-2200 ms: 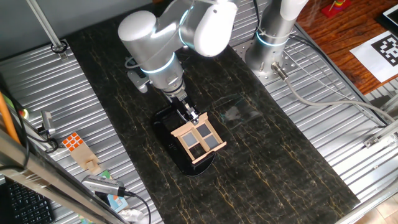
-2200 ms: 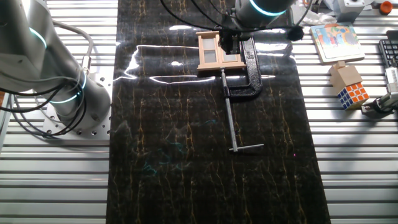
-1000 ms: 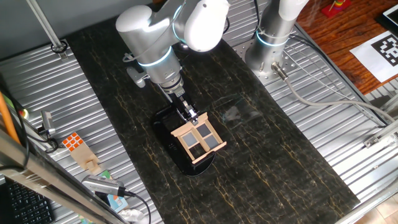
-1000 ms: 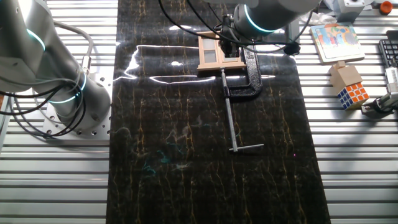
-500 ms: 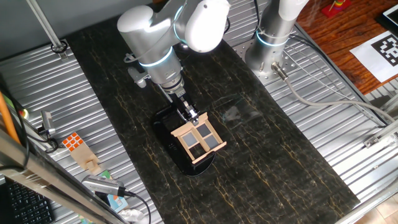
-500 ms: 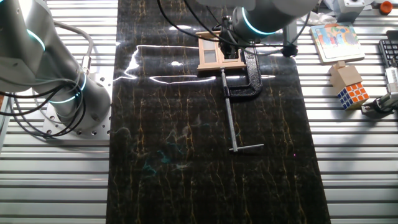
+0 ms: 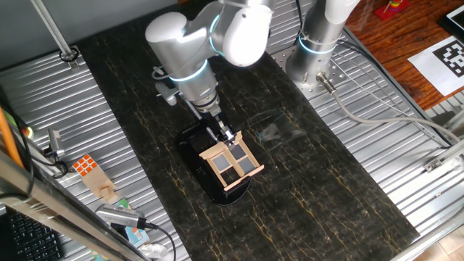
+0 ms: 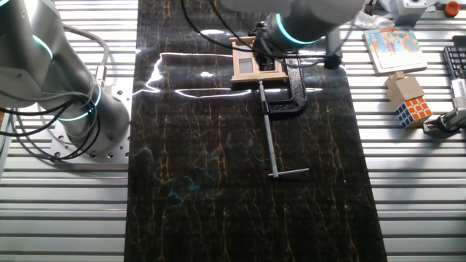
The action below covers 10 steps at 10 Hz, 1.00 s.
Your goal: Open a sliding window
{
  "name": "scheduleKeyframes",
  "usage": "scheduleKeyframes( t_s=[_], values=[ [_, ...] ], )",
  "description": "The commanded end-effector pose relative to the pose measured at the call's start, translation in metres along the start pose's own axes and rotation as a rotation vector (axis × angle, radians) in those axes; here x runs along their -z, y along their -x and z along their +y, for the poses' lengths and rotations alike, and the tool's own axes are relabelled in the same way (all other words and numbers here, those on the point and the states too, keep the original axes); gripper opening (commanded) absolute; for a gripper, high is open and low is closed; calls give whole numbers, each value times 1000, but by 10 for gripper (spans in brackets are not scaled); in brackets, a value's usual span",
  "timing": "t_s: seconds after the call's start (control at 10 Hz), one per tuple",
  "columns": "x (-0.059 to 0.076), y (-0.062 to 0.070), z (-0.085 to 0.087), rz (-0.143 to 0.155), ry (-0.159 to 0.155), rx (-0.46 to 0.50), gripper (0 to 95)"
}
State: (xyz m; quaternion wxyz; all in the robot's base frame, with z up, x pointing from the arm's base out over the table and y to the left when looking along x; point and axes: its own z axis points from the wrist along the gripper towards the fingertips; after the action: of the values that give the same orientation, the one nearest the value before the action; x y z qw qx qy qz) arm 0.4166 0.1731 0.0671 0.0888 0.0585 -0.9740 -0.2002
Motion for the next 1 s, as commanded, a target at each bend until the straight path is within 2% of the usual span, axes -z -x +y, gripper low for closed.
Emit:
scheduleKeyframes(
  t_s=[0.1, 0.7, 1.0],
  values=[
    [-4, -1, 1, -1, 0, 3, 0],
    [-27, -13, 8, -33, -7, 7, 0],
    [-29, -13, 9, -37, -19, 13, 0]
  ],
)
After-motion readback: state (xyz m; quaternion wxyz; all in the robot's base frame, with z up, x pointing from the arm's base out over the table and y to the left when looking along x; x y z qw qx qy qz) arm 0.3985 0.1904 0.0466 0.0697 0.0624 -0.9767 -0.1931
